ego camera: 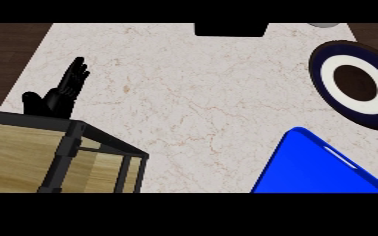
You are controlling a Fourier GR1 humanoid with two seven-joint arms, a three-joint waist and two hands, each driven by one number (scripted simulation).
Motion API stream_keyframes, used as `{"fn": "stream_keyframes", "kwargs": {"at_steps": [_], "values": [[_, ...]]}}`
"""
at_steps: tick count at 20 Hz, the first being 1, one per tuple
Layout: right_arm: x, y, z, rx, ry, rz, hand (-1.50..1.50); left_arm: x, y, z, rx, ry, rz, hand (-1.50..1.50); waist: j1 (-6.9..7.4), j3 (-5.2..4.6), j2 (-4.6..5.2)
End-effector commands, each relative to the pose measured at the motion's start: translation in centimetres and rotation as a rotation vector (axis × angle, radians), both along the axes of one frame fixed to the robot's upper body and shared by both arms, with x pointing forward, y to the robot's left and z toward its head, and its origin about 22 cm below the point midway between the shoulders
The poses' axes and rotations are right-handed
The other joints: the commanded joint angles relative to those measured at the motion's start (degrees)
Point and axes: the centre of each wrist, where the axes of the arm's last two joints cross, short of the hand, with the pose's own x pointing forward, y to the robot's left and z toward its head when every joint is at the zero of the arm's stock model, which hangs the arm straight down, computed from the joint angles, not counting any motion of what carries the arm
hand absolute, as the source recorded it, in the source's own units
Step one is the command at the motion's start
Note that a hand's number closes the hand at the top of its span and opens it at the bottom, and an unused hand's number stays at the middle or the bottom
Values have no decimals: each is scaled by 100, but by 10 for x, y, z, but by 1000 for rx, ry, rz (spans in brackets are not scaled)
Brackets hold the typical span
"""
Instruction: Pick the eggplant from the tray and place it in the plate
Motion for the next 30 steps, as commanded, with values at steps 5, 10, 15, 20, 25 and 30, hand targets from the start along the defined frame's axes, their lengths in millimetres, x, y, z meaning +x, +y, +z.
{"fn": "stream_keyframes", "kwargs": {"at_steps": [5, 10, 15, 20, 25, 30], "values": [[46, 43, -15, 264, -33, -50, 150, -23, 17, -42, -52, 140, 36, 0, -21, -95, 75], [54, 43, -15, 252, 62, -123, -150, -30, -1, -51, -31, 130, 12, 0, 77, -86, 116], [61, 54, -24, 390, 21, -120, -150, -18, -12, -42, -36, 141, 16, 0, 44, -75, 127], [44, 29, -15, 604, -174, -127, -150, -31, 0, -47, -32, 140, 32, 0, -41, -73, 92], [10, -1, -26, 787, -244, -95, -150, -29, -2, -36, -37, 128, 38, 0, -57, -63, 85], [-54, -40, -42, 791, -270, -74, -150, -23, 13, -34, -42, 113, 48, 0, -118, -50, 138]]}}
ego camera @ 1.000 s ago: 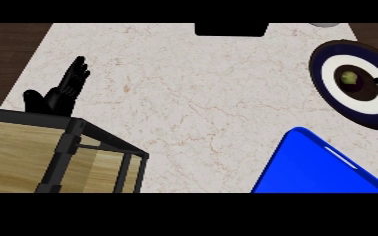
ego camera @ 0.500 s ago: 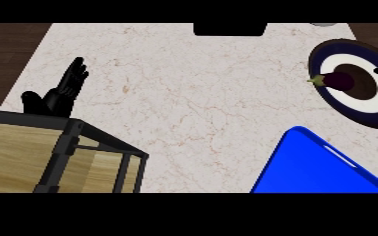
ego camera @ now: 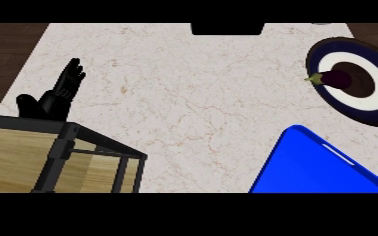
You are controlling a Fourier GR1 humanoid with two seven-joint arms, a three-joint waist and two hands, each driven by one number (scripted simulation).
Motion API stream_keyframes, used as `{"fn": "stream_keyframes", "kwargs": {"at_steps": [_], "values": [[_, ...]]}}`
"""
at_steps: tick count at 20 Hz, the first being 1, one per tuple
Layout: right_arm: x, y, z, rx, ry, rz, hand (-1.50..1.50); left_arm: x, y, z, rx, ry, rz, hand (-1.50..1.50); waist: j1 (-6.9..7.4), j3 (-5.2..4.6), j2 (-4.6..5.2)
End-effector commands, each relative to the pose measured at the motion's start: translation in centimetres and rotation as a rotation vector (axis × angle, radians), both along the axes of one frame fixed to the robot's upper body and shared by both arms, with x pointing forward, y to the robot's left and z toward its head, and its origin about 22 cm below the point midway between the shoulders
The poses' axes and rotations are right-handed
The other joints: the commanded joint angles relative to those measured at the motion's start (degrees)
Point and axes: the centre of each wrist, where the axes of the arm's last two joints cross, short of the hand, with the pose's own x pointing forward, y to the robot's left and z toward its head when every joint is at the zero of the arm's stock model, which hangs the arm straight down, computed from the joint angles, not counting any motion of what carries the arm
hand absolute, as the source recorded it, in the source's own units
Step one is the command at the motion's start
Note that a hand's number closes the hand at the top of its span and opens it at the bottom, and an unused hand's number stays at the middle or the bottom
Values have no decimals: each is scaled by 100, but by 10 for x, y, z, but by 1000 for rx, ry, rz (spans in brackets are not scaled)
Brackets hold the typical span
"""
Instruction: Pick the eggplant from the tray and place it in the plate
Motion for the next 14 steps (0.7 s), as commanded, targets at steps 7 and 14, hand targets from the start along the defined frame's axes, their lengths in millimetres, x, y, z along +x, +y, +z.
{"fn": "stream_keyframes", "kwargs": {"at_steps": [7, 14], "values": [[-87, -41, -22, -20, -74, 61, -150, -24, 6, -43, -52, 132, 27, 0, 36, -65, 120], [-99, -38, -37, -69, -37, 83, -150, -11, -8, -34, -59, 120, -6, 0, 73, -48, 140]]}}
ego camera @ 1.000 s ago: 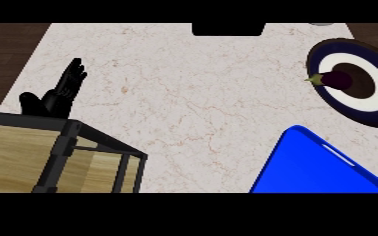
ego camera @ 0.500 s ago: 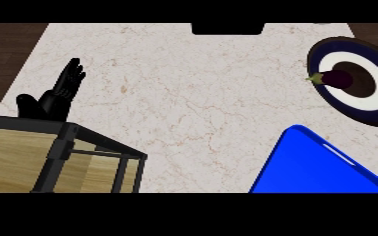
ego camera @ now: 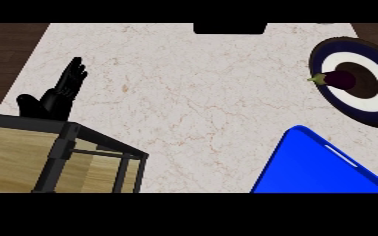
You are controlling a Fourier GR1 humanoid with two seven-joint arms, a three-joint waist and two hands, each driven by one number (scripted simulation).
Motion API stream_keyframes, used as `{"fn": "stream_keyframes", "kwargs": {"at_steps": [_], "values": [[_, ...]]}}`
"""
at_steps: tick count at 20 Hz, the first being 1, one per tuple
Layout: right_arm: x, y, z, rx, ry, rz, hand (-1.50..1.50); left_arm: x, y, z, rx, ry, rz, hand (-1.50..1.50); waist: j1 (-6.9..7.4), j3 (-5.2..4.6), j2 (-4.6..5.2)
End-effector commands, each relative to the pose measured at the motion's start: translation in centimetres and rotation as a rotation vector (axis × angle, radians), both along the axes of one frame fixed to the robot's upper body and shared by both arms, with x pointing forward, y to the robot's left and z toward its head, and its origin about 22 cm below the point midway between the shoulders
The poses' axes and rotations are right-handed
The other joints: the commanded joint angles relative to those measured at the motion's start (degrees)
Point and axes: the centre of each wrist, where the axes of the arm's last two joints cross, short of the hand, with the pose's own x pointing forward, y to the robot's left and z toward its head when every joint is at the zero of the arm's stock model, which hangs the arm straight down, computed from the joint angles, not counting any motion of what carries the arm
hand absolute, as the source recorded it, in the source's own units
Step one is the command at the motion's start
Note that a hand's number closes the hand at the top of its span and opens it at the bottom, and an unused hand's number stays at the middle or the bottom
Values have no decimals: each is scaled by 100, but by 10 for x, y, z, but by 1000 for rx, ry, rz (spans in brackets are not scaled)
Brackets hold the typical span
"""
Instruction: Pick the eggplant from the tray and place it in the plate
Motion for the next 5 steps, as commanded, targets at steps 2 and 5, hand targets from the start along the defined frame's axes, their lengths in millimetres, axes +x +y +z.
{"fn": "stream_keyframes", "kwargs": {"at_steps": [2, 5], "values": [[-14, 1, -13, -25, -30, 48, -150, -26, -2, -43, -45, 123, 7, 0, 85, -61, 64], [-22, 3, -22, -36, -49, 27, -150, -17, -3, -37, -34, 108, 14, 0, 24, -47, 77]]}}
